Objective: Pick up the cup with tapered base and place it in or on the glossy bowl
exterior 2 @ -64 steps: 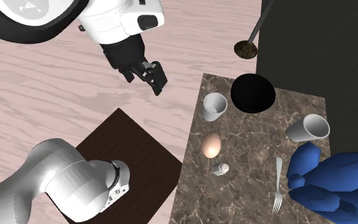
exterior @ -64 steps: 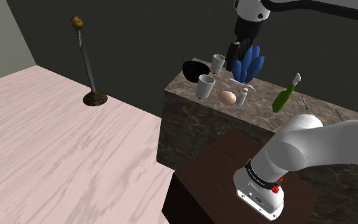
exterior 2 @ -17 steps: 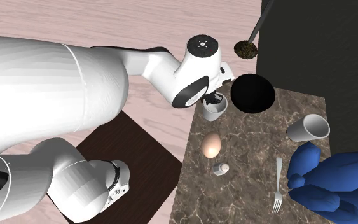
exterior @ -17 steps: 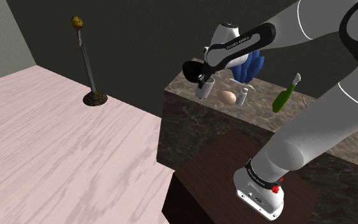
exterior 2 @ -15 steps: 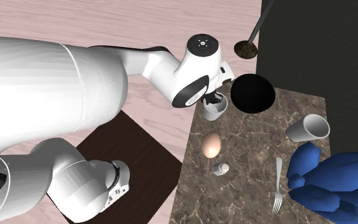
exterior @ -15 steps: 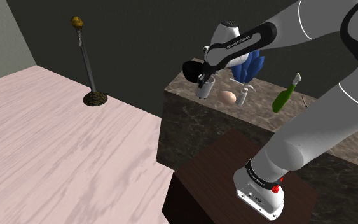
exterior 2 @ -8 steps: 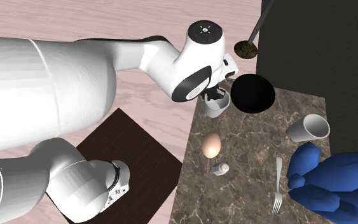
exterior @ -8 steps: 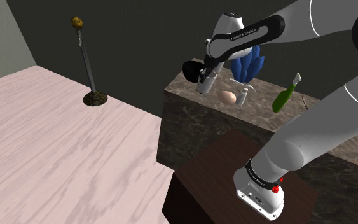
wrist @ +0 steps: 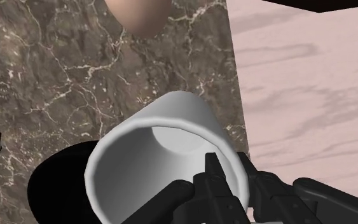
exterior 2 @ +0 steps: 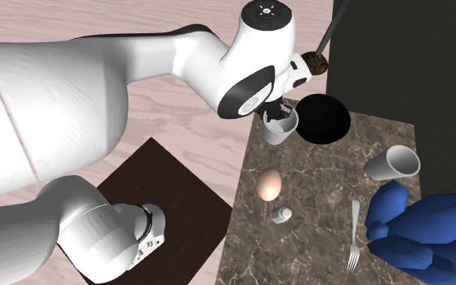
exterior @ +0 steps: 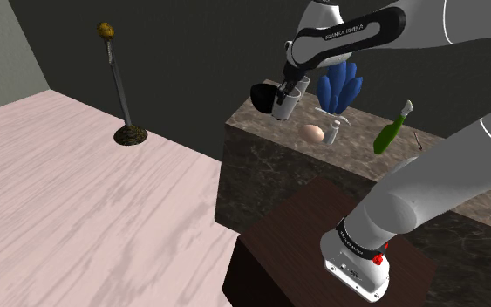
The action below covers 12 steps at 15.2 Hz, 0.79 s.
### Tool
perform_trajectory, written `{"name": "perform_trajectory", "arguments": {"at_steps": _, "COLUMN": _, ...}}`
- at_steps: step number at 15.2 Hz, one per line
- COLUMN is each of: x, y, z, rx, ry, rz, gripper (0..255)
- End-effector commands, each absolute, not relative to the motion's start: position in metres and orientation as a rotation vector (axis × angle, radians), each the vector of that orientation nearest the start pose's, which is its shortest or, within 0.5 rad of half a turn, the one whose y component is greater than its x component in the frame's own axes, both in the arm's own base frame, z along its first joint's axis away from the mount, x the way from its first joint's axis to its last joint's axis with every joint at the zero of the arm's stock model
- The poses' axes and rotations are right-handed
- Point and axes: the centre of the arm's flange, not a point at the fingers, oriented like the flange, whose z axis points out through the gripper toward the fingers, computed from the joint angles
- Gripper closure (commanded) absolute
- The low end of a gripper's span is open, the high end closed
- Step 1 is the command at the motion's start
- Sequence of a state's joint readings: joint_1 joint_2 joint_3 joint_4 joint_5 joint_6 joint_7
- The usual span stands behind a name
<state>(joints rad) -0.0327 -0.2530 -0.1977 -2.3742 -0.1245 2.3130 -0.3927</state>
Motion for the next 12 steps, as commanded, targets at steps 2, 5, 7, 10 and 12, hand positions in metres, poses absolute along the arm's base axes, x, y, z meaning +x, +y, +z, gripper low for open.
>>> {"name": "perform_trajectory", "arguments": {"at_steps": 2, "x": 0.464, "y": -0.114, "z": 0.454, "rx": -3.213, "ry": -0.386, "rz": -0.267, "gripper": 255}}
{"name": "perform_trajectory", "arguments": {"at_steps": 5, "x": 0.464, "y": -0.114, "z": 0.47, "rx": -3.213, "ry": -0.386, "rz": -0.267, "gripper": 255}}
{"name": "perform_trajectory", "arguments": {"at_steps": 7, "x": 0.464, "y": -0.114, "z": 0.481, "rx": -3.213, "ry": -0.386, "rz": -0.267, "gripper": 255}}
{"name": "perform_trajectory", "arguments": {"at_steps": 10, "x": 0.464, "y": -0.114, "z": 0.497, "rx": -3.213, "ry": -0.386, "rz": -0.267, "gripper": 255}}
{"name": "perform_trajectory", "arguments": {"at_steps": 12, "x": 0.464, "y": -0.114, "z": 0.507, "rx": -3.213, "ry": -0.386, "rz": -0.267, "gripper": 255}}
